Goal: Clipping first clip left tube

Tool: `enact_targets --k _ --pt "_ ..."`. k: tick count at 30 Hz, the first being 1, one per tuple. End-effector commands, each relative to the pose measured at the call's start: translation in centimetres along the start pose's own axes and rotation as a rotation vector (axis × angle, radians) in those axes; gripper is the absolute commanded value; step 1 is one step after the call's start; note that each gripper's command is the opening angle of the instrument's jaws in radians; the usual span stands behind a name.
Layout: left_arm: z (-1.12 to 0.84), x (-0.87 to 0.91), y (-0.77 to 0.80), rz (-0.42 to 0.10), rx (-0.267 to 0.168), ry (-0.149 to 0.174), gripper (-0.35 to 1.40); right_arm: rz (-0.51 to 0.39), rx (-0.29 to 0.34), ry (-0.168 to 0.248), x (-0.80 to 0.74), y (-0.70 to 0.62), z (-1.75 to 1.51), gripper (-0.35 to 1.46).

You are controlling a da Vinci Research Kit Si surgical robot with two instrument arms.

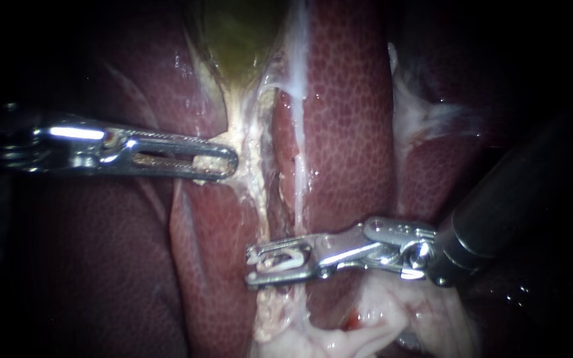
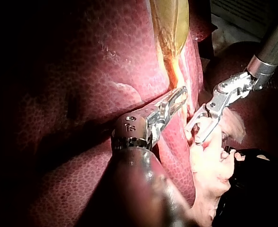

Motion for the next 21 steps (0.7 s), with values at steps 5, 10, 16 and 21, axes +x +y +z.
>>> enact_targets --k 5,10,16,21 --pt "0.0 0.0 0.0 0.0 0.0 0.0 -0.35 0.0 0.0 0.0 0.0 0.0 -0.01 0.15" --pt "0.0 0.0 0.0 0.0 0.0 0.0 -0.35 0.0 0.001 0.0 -0.01 -0.01 -0.02 0.15" --pt "-0.02 0.0 0.0 0.0 0.0 0.0 -0.35 0.005 0.003 -0.001 -0.02 -0.02 -0.05 0.15" --pt "-0.03 0.0 0.0 0.0 0.001 0.001 -0.35 0.005 0.004 -0.001 -0.03 -0.03 -0.06 0.15"
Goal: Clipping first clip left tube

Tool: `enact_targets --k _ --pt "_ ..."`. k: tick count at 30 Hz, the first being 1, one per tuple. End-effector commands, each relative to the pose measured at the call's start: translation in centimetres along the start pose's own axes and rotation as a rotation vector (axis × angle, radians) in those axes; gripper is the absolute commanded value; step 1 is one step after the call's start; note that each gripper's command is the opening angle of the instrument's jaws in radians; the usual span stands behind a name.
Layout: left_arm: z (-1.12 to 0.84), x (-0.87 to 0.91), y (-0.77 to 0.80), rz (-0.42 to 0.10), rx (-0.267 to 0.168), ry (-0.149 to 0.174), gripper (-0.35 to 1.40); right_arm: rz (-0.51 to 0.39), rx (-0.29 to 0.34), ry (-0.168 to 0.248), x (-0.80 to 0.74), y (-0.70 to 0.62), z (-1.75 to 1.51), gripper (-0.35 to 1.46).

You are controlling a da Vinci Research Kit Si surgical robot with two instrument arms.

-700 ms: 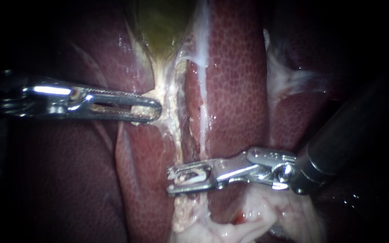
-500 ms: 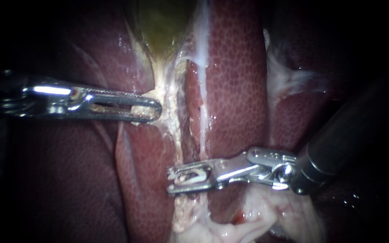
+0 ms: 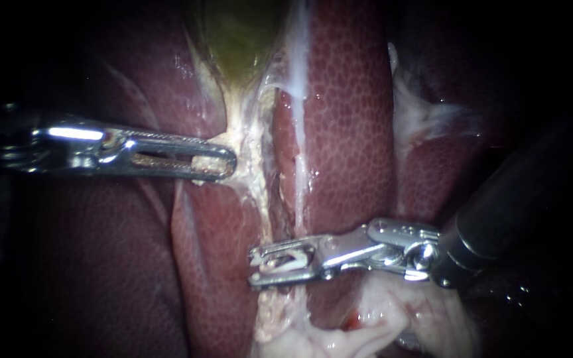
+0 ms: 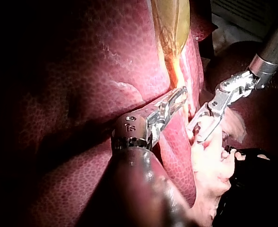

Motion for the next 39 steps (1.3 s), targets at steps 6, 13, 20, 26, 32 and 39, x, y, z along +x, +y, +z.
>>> enact_targets --k 6,13,20,26,32,39 --pt "-0.03 -0.01 0.0 0.0 0.002 0.001 -0.35 0.0 0.004 -0.001 0.01 -0.04 -0.05 0.15" --pt "-0.08 -0.03 0.01 -0.001 0.005 0.003 -0.35 0.008 0.013 0.0 0.14 -0.15 -0.2 0.15" --pt "-0.13 -0.05 0.01 -0.003 0.008 0.004 -0.35 0.019 0.003 0.006 0.3 -0.24 -0.39 0.15" --pt "-0.16 -0.05 0.0 -0.003 0.007 0.004 -0.35 0.022 -0.005 0.009 0.32 -0.2 -0.44 0.17" --pt "-0.24 -0.07 -0.01 -0.004 0.005 0.003 -0.35 0.024 -0.028 0.015 0.29 -0.09 -0.46 0.3" --pt "-0.27 -0.08 -0.02 -0.005 0.008 0.001 -0.35 0.023 -0.033 0.016 0.28 -0.04 -0.42 0.36"
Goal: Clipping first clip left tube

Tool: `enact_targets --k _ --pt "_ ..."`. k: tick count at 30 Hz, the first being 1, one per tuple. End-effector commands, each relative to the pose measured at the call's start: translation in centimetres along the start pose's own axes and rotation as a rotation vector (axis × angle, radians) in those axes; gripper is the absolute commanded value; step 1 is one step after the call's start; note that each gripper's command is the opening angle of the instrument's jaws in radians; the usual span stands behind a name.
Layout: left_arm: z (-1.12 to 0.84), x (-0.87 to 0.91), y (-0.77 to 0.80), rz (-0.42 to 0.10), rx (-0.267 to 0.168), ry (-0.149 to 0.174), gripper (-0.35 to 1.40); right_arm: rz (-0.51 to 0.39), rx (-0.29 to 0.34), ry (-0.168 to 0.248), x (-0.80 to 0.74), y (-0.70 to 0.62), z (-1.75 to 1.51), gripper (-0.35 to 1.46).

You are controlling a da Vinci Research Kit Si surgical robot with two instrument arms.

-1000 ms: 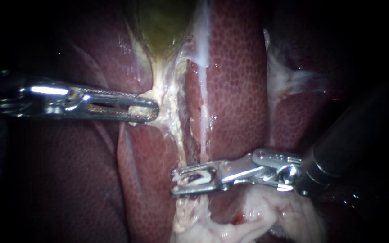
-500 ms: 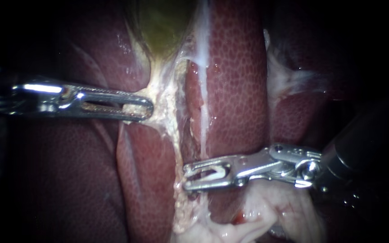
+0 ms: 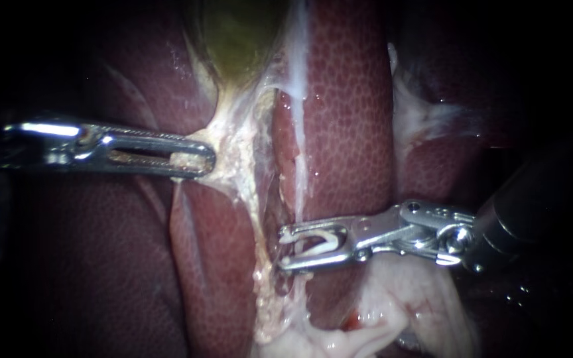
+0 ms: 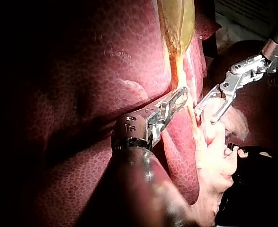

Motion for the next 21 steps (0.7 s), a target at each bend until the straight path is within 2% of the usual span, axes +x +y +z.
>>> enact_targets --k 1,21 --pt "0.0 0.0 0.0 0.0 0.001 -0.001 -0.35 0.0 0.0 0.0 0.0 -0.01 0.03 0.36" --pt "0.01 0.0 0.0 -0.001 -0.003 -0.002 -0.35 -0.012 -0.01 0.0 -0.09 -0.01 0.4 0.44"
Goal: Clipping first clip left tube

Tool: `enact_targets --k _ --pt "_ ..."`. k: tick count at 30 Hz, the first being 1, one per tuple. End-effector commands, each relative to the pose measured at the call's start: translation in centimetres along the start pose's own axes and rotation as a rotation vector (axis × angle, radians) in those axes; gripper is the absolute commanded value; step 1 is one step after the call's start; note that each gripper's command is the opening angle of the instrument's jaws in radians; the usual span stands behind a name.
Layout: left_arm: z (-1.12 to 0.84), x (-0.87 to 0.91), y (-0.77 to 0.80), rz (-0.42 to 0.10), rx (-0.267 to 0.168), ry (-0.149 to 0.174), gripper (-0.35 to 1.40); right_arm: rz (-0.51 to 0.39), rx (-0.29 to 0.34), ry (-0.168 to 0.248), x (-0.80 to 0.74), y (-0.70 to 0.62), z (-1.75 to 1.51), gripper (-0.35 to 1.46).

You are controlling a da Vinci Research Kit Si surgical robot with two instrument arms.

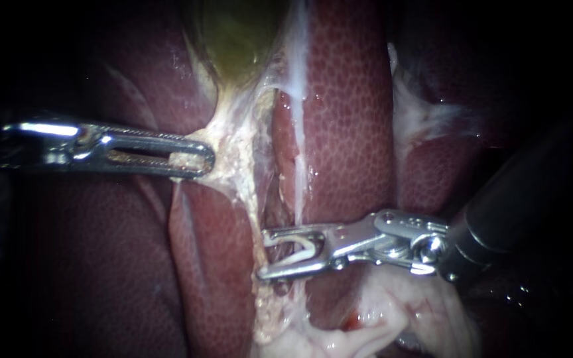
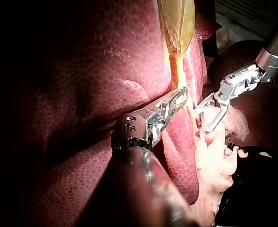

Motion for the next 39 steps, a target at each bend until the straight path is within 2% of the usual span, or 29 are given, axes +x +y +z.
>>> enact_targets --k 1,9,15,22,29,39 --pt "0.01 0.0 0.0 0.0 -0.001 0.0 -0.35 0.0 -0.001 0.0 0.0 0.01 0.02 0.45" --pt "0.02 0.0 -0.01 -0.001 -0.002 -0.001 -0.35 -0.003 0.005 0.001 -0.04 0.03 0.17 0.5" --pt "0.02 0.0 0.01 0.0 -0.001 0.0 -0.35 0.012 0.057 0.015 -0.03 -0.04 0.2 0.51" --pt "0.02 -0.01 0.06 0.0 -0.001 0.0 -0.35 0.039 0.125 0.038 0.01 -0.17 0.24 0.52" --pt "0.03 -0.01 0.06 0.0 -0.004 -0.002 -0.35 0.062 0.189 0.016 0.06 -0.21 0.33 0.5" --pt "0.04 -0.01 0.05 -0.001 -0.005 -0.002 -0.35 0.064 0.188 0.026 0.09 -0.18 0.42 0.5"
